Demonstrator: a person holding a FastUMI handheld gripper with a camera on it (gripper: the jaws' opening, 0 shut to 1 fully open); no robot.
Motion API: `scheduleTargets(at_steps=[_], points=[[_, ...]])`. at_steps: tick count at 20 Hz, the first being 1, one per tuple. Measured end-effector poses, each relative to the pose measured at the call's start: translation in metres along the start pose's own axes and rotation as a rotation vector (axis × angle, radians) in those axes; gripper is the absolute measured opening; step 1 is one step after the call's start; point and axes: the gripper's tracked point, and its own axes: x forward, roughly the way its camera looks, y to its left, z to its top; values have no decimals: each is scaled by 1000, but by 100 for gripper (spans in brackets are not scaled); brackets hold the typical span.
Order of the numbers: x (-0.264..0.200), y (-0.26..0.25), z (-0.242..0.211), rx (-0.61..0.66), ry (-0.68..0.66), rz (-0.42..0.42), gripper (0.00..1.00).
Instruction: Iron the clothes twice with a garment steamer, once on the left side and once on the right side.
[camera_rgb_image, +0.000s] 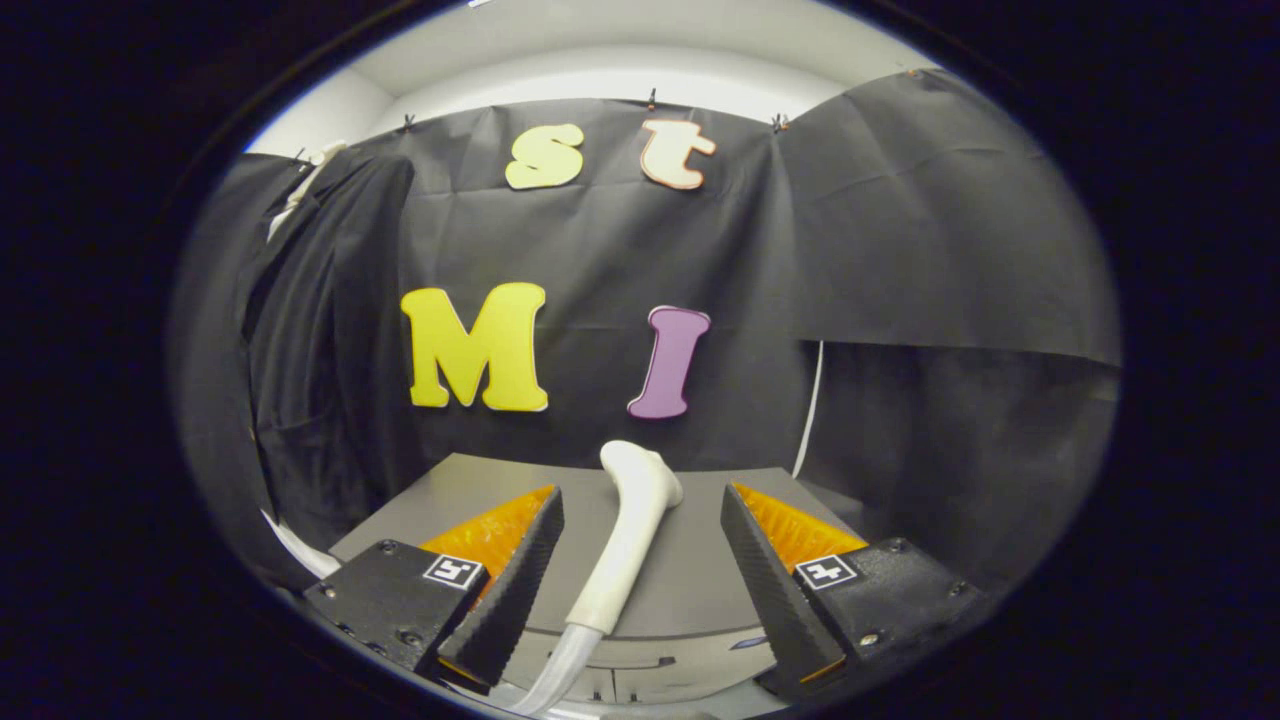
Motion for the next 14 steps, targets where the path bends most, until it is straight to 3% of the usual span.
scheduleTargets(at_steps=[10,14], points=[[77,7,-70,7,233,70,99],[90,9,-93,13,312,87,89]])
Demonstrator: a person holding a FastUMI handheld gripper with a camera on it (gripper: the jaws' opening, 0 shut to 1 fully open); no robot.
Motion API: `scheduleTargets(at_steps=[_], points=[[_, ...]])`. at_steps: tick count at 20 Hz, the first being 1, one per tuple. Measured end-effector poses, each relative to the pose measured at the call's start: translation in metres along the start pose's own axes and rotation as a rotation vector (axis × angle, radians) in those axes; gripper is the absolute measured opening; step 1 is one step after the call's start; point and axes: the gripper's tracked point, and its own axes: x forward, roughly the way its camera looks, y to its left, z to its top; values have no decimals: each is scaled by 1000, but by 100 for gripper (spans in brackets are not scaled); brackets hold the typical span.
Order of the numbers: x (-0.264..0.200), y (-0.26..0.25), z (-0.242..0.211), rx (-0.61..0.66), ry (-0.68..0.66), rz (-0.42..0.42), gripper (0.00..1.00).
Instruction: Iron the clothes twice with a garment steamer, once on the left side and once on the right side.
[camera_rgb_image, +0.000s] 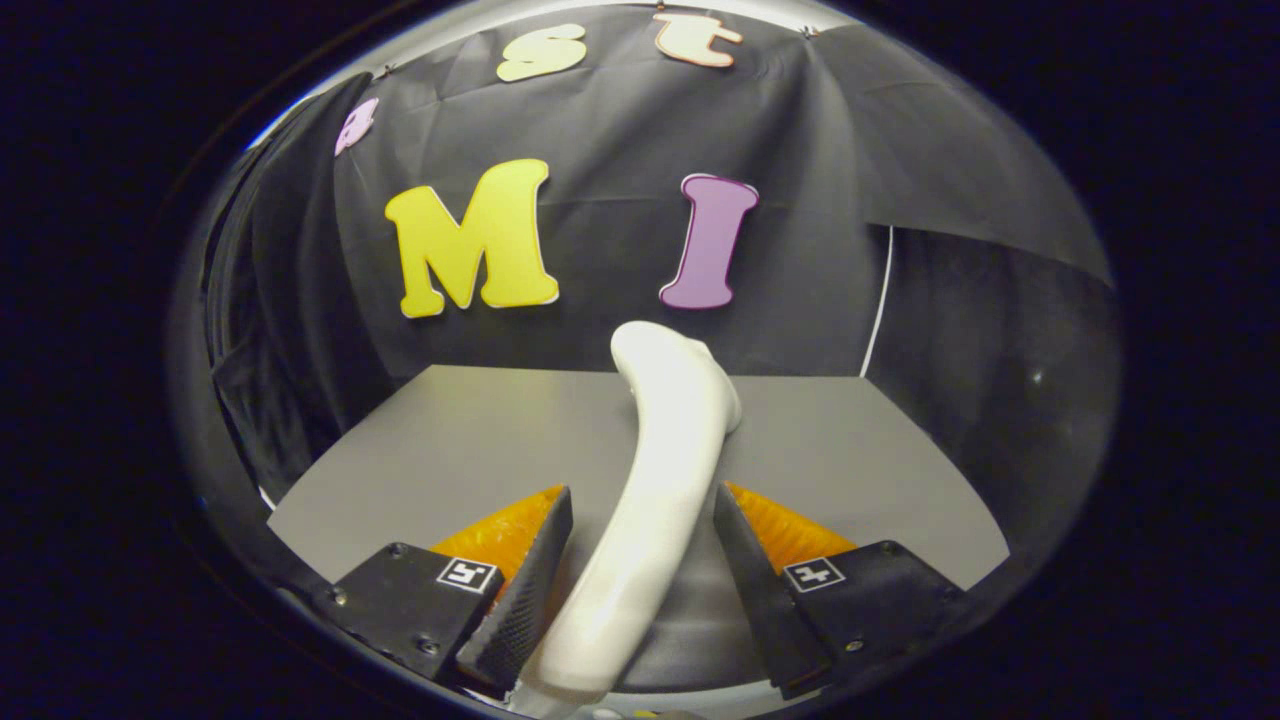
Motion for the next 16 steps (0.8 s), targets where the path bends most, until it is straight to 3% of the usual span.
scheduleTargets(at_steps=[3,6,14,16], points=[[1,9,-4,40,24,39,72],[2,9,-1,103,8,36,66],[-12,22,20,286,-58,154,46],[-26,25,28,281,-93,156,40]])
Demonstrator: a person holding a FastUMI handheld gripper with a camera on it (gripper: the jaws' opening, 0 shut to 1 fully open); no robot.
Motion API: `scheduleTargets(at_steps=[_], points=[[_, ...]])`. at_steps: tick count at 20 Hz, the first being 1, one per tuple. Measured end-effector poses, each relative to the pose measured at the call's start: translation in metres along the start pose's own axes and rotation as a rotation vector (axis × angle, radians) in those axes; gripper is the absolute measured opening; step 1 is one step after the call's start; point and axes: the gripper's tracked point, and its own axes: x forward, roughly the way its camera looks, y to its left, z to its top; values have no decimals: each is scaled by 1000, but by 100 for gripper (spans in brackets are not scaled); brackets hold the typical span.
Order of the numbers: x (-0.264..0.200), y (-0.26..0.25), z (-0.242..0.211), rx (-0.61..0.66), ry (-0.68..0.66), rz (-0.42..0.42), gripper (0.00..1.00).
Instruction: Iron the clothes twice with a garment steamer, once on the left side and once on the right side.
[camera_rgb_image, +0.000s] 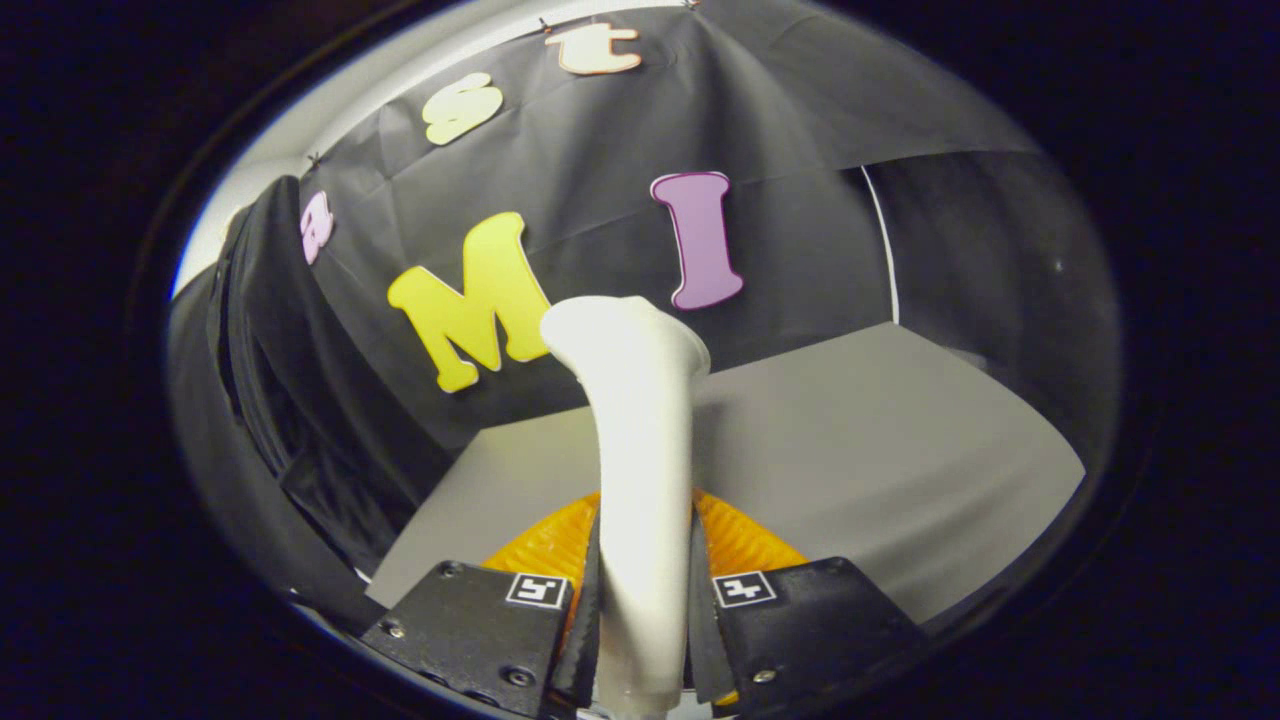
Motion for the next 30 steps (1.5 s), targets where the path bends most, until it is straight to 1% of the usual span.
scheduleTargets(at_steps=[1,3,5,7,14,19,22,25,30], points=[[-7,2,4,-18,-17,-5,39],[-22,13,11,-13,-43,-7,38],[-44,19,25,-14,-95,-32,38],[-72,37,40,-20,-150,-43,38],[-151,140,93,-125,-365,-64,38],[-193,233,124,-182,-495,-8,38],[-203,289,139,-218,-548,15,38],[-199,338,149,-253,-574,26,38],[-171,411,163,-306,-589,34,38]])
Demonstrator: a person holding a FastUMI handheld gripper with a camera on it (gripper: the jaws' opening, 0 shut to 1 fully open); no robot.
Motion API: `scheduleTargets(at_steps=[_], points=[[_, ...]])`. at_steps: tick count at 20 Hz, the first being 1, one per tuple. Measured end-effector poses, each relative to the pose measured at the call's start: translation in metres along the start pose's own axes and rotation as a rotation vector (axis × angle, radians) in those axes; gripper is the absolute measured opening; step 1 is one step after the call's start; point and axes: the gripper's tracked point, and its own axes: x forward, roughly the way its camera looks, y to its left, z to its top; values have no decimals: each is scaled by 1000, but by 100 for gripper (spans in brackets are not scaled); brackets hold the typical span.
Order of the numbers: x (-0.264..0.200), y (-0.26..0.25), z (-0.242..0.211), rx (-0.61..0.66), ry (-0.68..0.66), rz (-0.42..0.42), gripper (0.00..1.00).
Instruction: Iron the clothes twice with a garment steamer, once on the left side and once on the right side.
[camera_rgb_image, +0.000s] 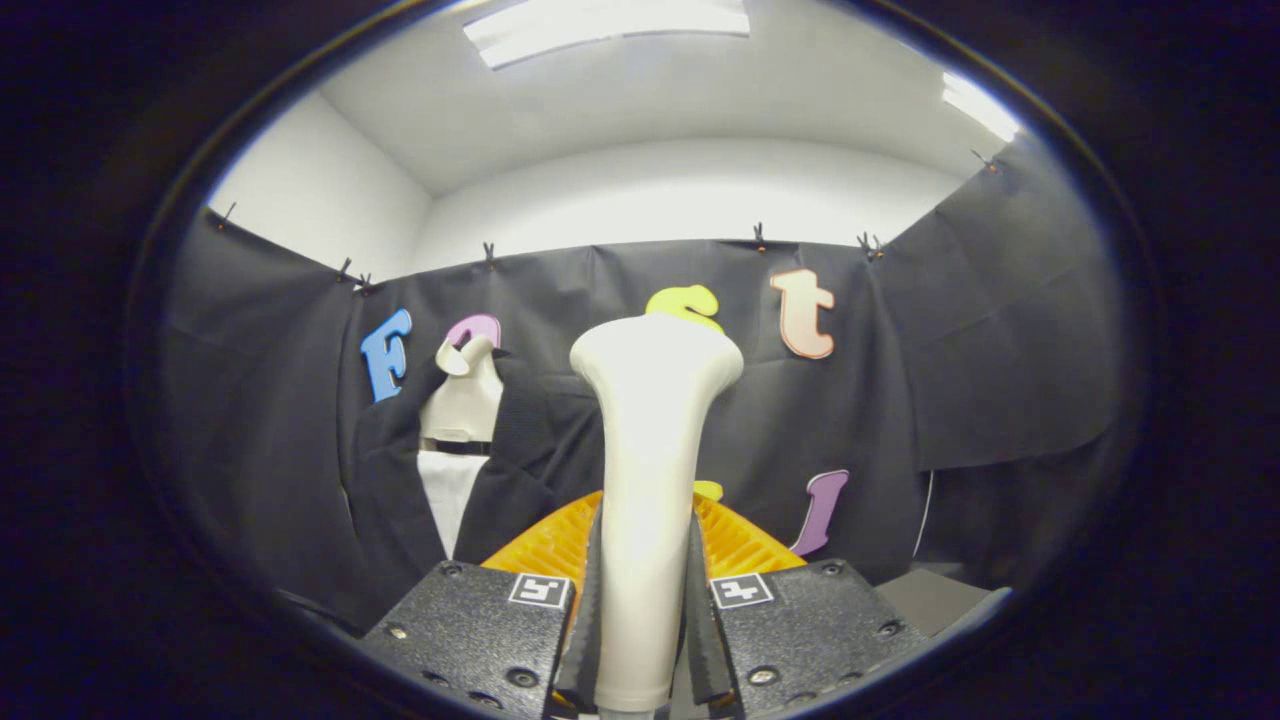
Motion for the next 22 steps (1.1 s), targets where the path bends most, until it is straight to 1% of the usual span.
scheduleTargets(at_steps=[2,4,6,9,13,22], points=[[16,18,-2,-15,13,4,38],[29,39,-4,0,28,25,38],[41,53,-8,-25,37,33,38],[51,71,-26,-27,85,46,38],[48,75,-44,-33,118,49,38],[33,59,-73,-39,166,38,38]])
